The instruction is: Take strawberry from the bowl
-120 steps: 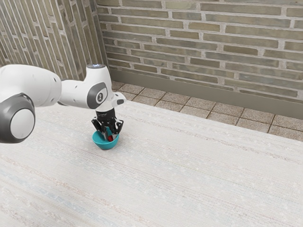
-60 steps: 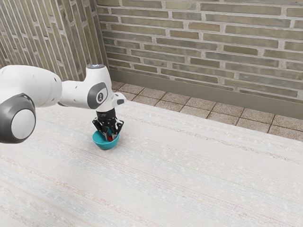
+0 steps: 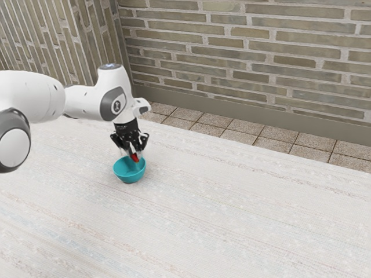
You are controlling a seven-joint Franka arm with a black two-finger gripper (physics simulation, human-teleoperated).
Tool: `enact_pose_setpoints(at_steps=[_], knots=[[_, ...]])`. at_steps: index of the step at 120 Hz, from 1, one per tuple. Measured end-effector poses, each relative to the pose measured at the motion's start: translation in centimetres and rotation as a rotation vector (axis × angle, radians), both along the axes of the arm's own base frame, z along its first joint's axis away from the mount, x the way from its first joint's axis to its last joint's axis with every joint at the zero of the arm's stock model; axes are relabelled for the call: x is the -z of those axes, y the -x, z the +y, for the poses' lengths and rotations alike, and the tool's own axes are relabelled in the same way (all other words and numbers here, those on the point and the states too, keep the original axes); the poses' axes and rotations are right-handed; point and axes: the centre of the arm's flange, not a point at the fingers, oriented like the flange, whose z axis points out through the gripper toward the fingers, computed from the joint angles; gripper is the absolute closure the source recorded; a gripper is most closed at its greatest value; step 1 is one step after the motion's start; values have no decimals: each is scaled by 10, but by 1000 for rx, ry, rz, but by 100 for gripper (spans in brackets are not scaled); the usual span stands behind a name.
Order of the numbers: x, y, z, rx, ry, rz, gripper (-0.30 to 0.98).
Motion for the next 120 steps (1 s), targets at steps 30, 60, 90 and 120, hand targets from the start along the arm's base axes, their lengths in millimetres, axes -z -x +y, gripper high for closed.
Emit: enact_pose_setpoints(at_steps=[30,60,90,120], knots=[[-25,5,-36,38,-2,-24,65],[-10,0,-84,95,29,-9,66],[13,-3,-136,155,73,14,66],[22,-7,-170,202,99,2,43]])
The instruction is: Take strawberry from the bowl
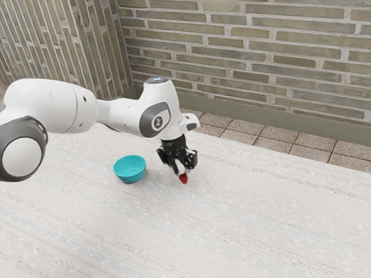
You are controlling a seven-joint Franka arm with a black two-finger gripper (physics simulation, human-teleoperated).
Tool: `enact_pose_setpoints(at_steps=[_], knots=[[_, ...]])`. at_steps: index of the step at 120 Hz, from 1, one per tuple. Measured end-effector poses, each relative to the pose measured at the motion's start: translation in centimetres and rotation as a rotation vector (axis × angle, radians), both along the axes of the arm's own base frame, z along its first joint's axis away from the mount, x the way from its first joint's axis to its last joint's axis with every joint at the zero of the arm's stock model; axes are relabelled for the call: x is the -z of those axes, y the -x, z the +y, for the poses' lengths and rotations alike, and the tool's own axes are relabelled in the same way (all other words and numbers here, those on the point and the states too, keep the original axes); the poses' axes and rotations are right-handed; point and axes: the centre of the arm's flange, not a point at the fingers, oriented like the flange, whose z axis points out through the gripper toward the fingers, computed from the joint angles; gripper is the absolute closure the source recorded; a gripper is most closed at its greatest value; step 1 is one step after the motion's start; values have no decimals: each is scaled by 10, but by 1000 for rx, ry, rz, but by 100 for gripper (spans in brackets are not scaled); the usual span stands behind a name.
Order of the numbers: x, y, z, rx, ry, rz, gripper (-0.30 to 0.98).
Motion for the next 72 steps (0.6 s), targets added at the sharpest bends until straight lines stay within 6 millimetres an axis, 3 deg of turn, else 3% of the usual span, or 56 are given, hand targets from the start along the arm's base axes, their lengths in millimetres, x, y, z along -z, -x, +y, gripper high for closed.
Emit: enact_pose_setpoints(at_steps=[17,48,63,72], knots=[[-13,-1,-1,13,-3,-23,22],[-119,9,1,61,-68,-128,7],[-193,14,4,69,-94,-174,4],[-220,16,6,74,-113,-178,3]])
